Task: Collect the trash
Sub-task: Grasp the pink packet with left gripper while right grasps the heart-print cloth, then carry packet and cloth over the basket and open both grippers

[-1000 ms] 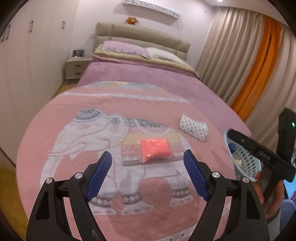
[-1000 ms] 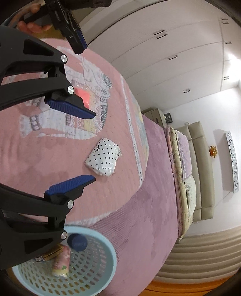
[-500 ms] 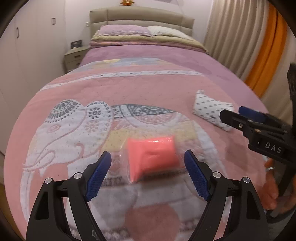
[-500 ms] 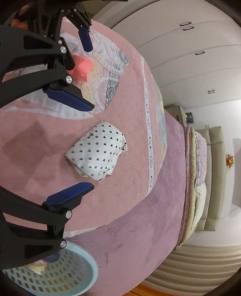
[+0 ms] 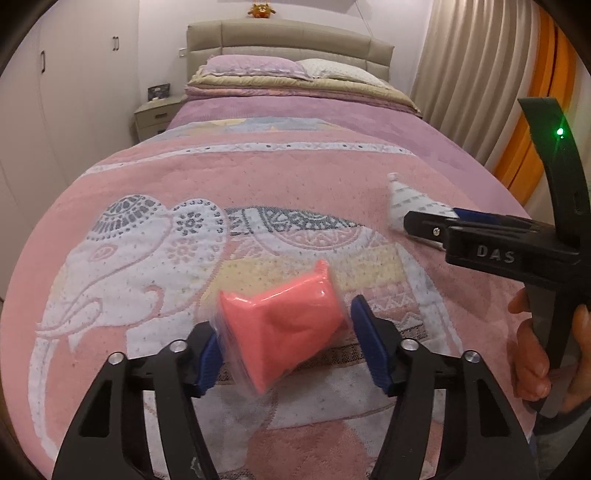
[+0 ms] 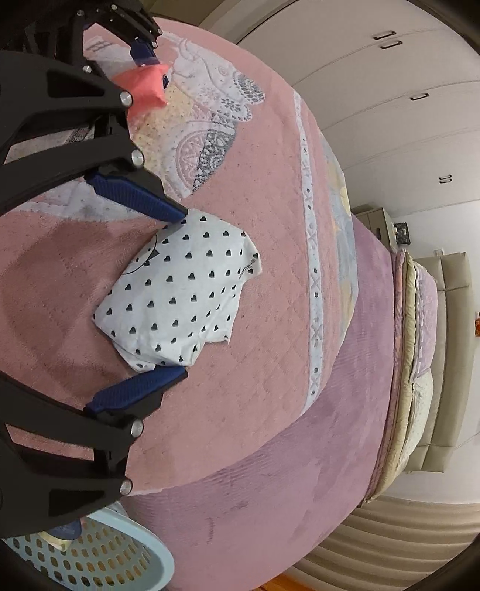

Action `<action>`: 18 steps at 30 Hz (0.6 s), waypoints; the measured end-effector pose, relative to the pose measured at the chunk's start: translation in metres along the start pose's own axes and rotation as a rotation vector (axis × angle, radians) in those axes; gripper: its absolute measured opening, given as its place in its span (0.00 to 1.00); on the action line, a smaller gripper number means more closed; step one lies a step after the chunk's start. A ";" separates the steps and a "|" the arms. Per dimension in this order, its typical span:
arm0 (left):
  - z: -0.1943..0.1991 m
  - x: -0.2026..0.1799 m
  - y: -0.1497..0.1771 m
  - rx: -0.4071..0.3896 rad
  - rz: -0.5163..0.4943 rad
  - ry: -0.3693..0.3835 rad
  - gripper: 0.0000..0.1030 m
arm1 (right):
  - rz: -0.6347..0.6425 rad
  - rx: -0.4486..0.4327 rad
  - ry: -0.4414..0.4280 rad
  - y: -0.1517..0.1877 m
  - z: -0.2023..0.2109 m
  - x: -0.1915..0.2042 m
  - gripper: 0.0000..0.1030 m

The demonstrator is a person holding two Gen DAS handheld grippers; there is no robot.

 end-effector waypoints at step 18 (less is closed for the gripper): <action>0.018 0.000 -0.001 -0.077 -0.008 0.020 0.50 | 0.017 -0.159 -0.028 0.014 0.038 0.012 0.09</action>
Point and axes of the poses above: each gripper's, at about its wrist camera, not at the fingertips, and z roughly against the way its jaws point, x to its left, y to its underside, the point moved 9 cm from there along -z, roughly the way its jaws point, and after that the axes turned 14 degrees about x, right-handed, at the moved point
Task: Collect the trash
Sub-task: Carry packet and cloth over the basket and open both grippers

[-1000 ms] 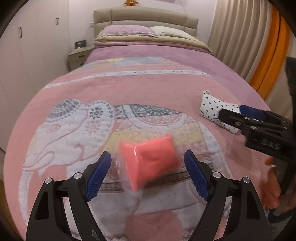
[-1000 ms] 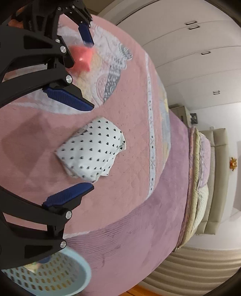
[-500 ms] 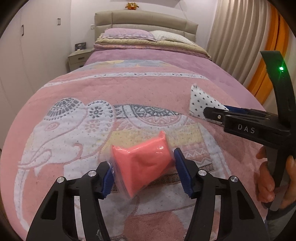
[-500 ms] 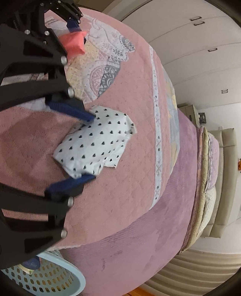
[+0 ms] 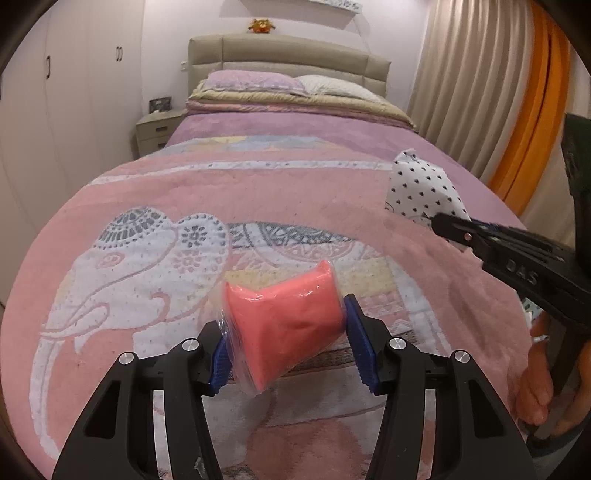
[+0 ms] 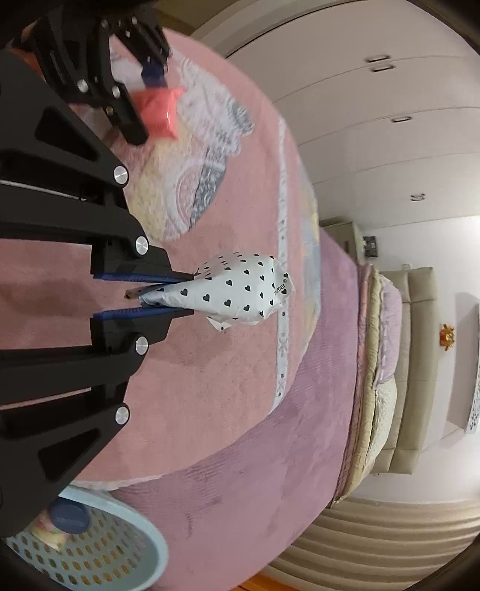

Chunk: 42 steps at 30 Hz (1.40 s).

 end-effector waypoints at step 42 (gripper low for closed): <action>0.007 -0.329 -0.038 -0.035 -0.478 0.300 0.50 | -0.558 -0.119 0.262 0.135 0.172 -0.239 0.09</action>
Point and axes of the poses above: each gripper's, at about its wrist camera, not at the fingertips, and z roughly against the way its jaws point, x to its left, y to its underside, the point moved 9 cm from there along -z, roughly the way its jaws point, and after that the axes turned 14 degrees about x, right-handed, at the moved point
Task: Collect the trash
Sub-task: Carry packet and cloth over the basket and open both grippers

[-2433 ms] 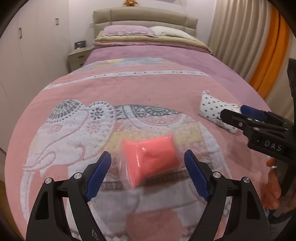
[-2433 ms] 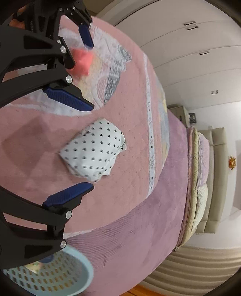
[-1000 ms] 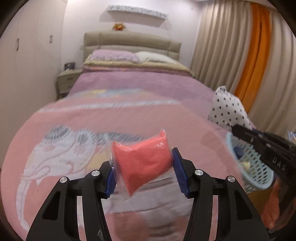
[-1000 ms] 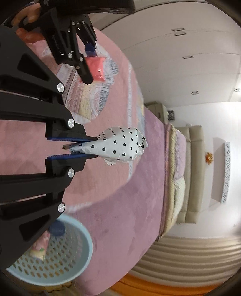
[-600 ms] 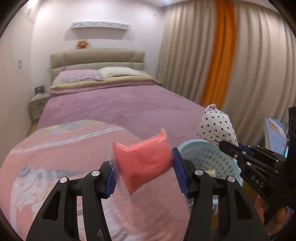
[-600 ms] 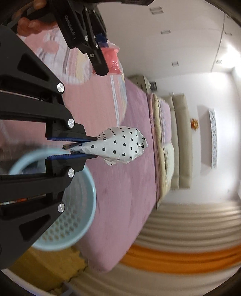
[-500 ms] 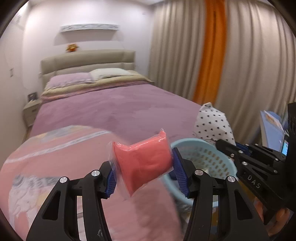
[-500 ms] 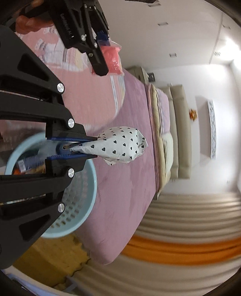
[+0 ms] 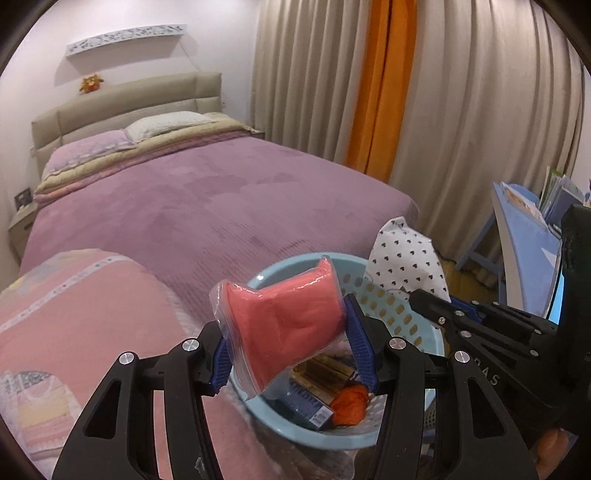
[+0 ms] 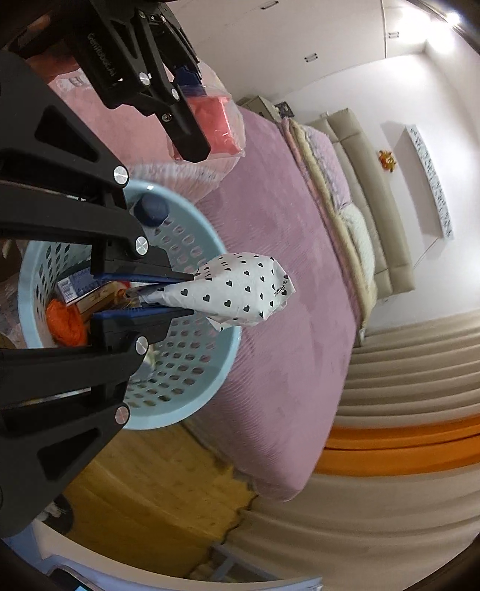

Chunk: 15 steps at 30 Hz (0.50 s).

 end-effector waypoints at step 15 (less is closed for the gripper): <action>-0.007 0.008 0.019 0.030 0.021 -0.010 0.71 | -0.005 0.108 0.026 0.025 -0.038 -0.003 0.46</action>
Point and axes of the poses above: each gripper's, at about its wrist camera, not at the fingertips, and z roughly against the way its jaws point, x to its left, y to its underside, the point moved 9 cm from there along -z, roughly the way its jaws point, and after that the axes turned 14 degrees about x, right-handed, at the moved point
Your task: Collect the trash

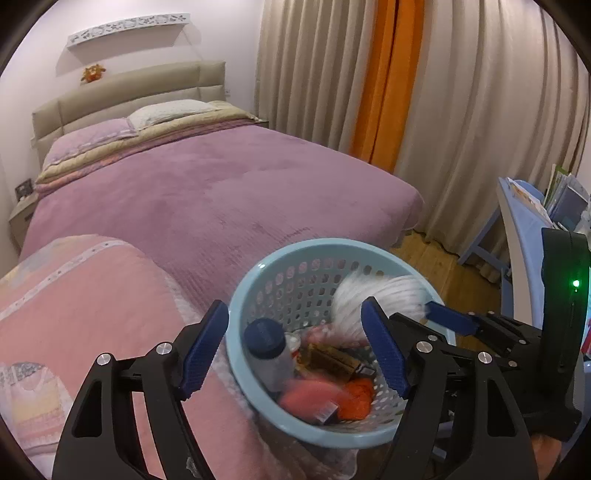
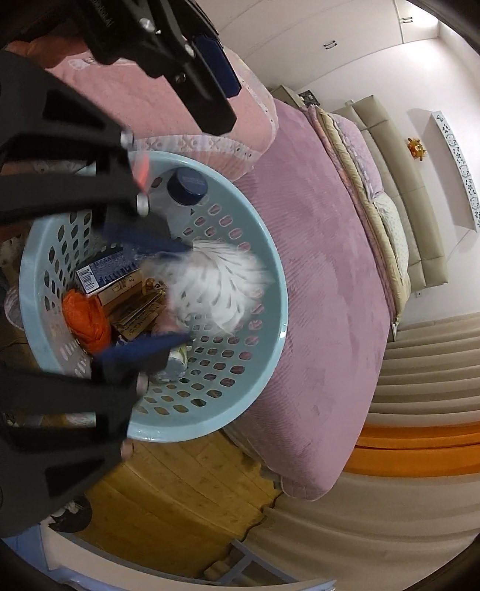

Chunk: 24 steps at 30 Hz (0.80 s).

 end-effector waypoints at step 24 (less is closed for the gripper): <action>0.082 0.067 0.035 -0.196 0.159 -0.158 0.83 | 0.094 -0.134 -0.084 0.008 0.040 0.049 0.48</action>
Point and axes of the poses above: each gripper's, at about its wrist camera, not at the fingertips, and z roughly against the way its jaws point, x to its left, y to its underside, the point moved 9 cm from there along -z, roughly the way its jaws point, and after that the axes turned 14 degrees about x, right-handed, at the moved point
